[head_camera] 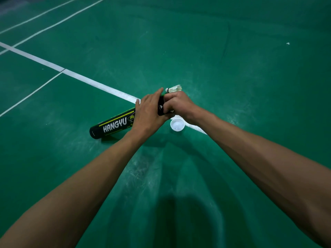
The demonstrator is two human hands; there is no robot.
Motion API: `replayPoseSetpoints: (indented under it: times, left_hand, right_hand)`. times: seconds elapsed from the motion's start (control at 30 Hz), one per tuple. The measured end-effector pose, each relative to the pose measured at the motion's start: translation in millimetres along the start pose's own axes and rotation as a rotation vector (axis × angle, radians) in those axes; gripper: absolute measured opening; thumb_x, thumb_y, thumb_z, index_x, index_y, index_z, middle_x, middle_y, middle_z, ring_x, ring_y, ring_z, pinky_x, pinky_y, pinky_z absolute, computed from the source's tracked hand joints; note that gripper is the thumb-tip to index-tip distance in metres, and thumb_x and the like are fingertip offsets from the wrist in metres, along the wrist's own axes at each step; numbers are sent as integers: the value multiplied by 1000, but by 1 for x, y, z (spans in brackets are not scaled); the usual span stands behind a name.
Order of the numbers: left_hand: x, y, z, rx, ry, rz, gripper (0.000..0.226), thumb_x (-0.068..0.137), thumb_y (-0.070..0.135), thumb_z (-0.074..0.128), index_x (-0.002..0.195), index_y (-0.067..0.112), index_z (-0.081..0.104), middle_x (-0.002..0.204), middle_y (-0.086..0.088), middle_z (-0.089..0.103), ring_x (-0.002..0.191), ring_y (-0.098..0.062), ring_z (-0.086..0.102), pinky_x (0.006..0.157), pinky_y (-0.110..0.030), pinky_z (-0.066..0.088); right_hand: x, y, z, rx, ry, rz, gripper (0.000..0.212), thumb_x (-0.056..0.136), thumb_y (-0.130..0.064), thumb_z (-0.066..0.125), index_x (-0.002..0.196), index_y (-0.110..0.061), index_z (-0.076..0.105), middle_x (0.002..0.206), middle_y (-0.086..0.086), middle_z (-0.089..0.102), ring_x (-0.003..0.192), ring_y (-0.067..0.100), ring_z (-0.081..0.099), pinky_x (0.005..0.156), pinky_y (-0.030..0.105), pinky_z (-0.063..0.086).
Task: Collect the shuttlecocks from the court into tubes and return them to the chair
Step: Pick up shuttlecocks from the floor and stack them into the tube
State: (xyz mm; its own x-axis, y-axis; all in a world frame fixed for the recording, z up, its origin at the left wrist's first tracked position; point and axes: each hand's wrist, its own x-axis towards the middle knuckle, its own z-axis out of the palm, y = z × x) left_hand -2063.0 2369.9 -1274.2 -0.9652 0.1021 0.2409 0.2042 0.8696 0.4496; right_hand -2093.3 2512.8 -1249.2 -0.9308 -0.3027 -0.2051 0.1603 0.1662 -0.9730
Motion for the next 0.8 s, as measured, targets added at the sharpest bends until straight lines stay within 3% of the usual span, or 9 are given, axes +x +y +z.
replayPoseSetpoints:
  times: [0.1,0.17,0.23,0.3,0.37,0.43,0.5,0.67,0.8]
  left_hand:
    - [13,-12,5,92,-63,-3,82,80,50,79,148,20,43,139,-5,57,124,-34,56,104,-56,42]
    - [25,-17,5,172,-65,5,75,81,39,81,144,18,46,137,-6,56,117,-37,56,99,-51,44]
    - [36,-22,6,211,-39,-10,71,82,36,80,143,18,48,136,-6,55,114,-37,55,97,-51,44]
    - [44,-28,10,209,-32,-28,71,81,36,80,143,19,48,136,-8,56,115,-37,54,98,-50,44]
    - [47,-33,16,194,-38,-35,72,79,38,81,142,22,49,133,-9,58,116,-35,53,97,-48,42]
    - [47,-38,21,187,-41,-31,73,79,40,81,142,25,48,128,-8,62,113,-33,53,95,-45,41]
    - [46,-42,22,182,-41,-16,74,78,43,82,142,25,48,125,-7,65,111,-32,53,93,-44,40]
    - [41,-54,11,110,-40,-8,75,76,47,83,138,20,53,122,-5,68,110,-31,57,91,-41,42]
    - [39,-60,3,64,-37,-33,73,75,44,85,136,18,55,124,-4,67,110,-30,59,91,-41,46]
  right_hand:
    - [17,13,3,8,95,-53,16,62,-4,62,52,-17,63,58,3,53,61,17,50,59,28,44]
    - [33,18,1,241,255,-8,7,72,-10,64,68,-7,68,65,11,58,64,19,56,61,33,51]
    - [53,26,-4,431,449,87,15,83,-12,62,81,-2,72,77,16,70,71,23,65,68,40,60]
    - [79,40,-14,223,594,158,15,85,-18,61,83,-12,74,89,12,73,76,23,63,72,45,60]
    - [100,53,-21,-6,558,191,18,87,-18,58,94,-22,75,104,5,70,80,20,59,67,38,53]
    - [119,63,-25,-42,492,220,30,88,-14,54,105,-28,74,122,4,62,80,15,57,67,31,47]
    - [135,73,-26,-31,474,245,33,88,-13,54,113,-25,73,129,6,57,79,13,54,72,33,50]
    - [153,86,-24,196,375,429,47,90,-13,60,136,-12,49,117,6,57,104,21,56,62,35,50]
    - [159,92,-29,140,292,456,42,96,-12,53,137,-15,48,121,7,54,108,23,56,76,39,56]
